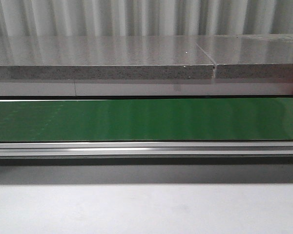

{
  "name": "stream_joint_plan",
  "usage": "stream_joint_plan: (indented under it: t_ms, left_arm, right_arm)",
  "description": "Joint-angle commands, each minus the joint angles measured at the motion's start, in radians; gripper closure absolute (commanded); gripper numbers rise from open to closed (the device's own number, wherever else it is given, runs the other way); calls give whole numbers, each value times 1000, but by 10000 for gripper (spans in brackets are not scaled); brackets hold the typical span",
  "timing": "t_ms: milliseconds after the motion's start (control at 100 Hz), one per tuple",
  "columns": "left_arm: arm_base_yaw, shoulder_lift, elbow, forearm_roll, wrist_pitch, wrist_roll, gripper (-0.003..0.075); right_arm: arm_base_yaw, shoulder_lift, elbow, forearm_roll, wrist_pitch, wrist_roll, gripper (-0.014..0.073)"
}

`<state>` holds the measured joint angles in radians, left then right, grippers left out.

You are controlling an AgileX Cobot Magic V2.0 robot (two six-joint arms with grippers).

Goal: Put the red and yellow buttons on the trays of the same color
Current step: 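Carry the yellow button onto the green belt and open the left gripper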

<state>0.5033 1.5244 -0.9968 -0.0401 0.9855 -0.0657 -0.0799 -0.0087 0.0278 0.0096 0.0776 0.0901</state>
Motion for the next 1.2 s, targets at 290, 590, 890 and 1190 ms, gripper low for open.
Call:
stream_joint_plan:
  t_ms: [290, 590, 890, 1190]
  left_arm:
    - [-28, -244, -155, -12, 143, 74, 527]
    - [-195, -159, -327, -12, 187, 79, 527]
    - [-334, -20, -365, 2, 191, 92, 527]
    - [-352, 58, -365, 3, 150, 109, 505]
  right_arm:
    - [-4, -5, -15, -10, -78, -6, 708]
    - [-4, -5, -15, -10, -78, -6, 708]
    - [-4, -5, -15, -10, -78, -6, 708]
    - [-4, -5, -15, -10, -78, -6, 708]
